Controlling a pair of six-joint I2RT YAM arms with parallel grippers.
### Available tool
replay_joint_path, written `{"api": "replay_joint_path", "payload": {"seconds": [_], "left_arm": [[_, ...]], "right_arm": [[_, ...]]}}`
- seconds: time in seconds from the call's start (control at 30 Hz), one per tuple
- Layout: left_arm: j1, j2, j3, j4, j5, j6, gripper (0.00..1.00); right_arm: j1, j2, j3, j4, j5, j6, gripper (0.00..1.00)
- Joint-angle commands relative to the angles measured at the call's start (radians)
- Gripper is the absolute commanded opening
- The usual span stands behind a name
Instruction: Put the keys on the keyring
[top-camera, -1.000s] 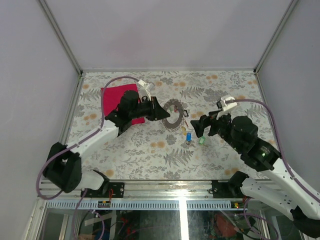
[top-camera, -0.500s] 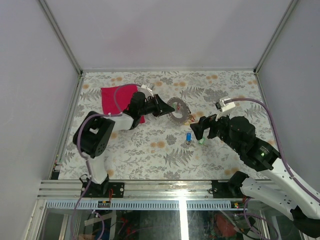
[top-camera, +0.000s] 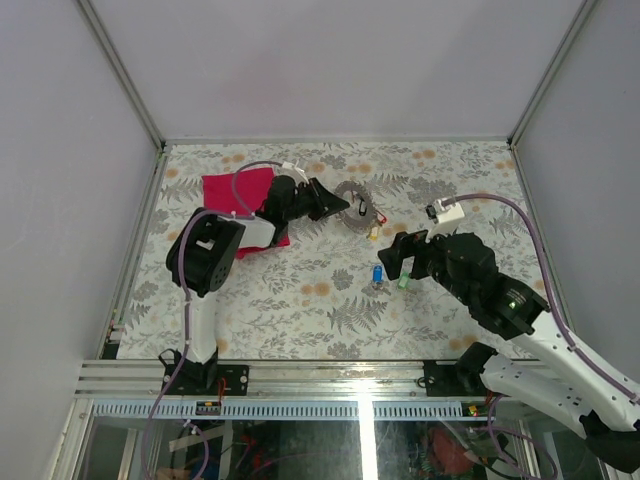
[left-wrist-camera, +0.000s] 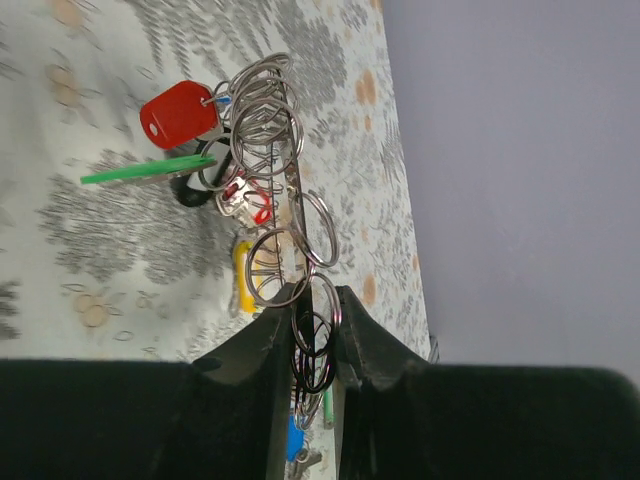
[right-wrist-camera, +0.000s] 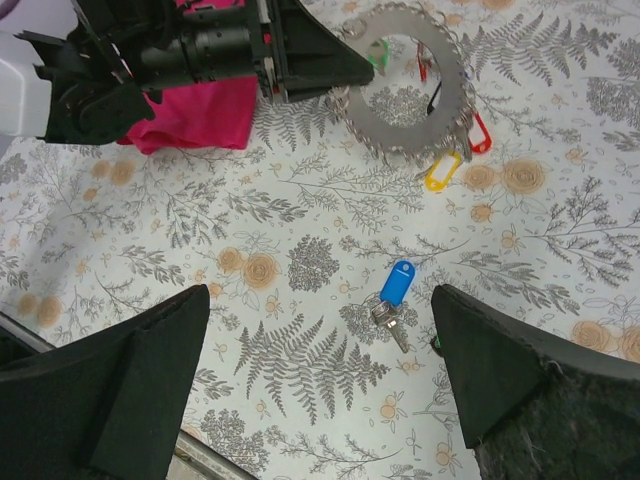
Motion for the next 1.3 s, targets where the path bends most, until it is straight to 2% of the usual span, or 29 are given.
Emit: {"api": "replay_joint_path", "payload": {"seconds": [0.0,0.17,0.23,0.43,0.6,0.67,0.83,0.97,1.13,1.27], "left_arm": [[0.078,0.002,0.01,0.072,-0.047,0.036,0.02],[0.148,0.017,-0.006,0.056,-0.046,0.056,0.03],[0.163,0.019,-0.006,0.039,-0.046,0.072,0.11],[0.191,-0.034,-0.019,-0.052,-0.098,0.153,0.46],[0.217,-0.113,-0.038,-0.143,-0.134,0.225,0.6],[0.224,-0.159,-0.046,-0.189,-0.157,0.253,0.68],[0.232,-0.305,-0.086,-0.334,-0.238,0.351,0.77],[0.235,-0.456,-0.131,-0.424,-0.322,0.417,0.91],[0.234,-0.632,-0.158,-0.581,-0.388,0.491,1.0],[0.235,-0.752,-0.161,-0.738,-0.437,0.534,1.0]], "right_arm": [[0.004,0.011,-0.005,0.029,0.063,0.05,0.99],[0.003,0.039,0.003,-0.002,0.104,0.074,0.99],[0.004,0.054,0.005,-0.016,0.111,0.08,0.99],[0.004,0.086,0.036,-0.079,0.116,0.075,0.99],[0.003,0.035,0.01,-0.037,0.127,0.035,0.99],[0.004,0.024,0.012,-0.046,0.156,0.018,0.99],[0.002,-0.02,0.022,-0.077,0.27,-0.036,0.99],[0.004,-0.089,0.008,-0.042,0.339,-0.089,0.99],[0.003,-0.145,0.006,0.004,0.365,-0.158,0.99],[0.003,-0.168,-0.016,0.025,0.394,-0.195,0.99]]}}
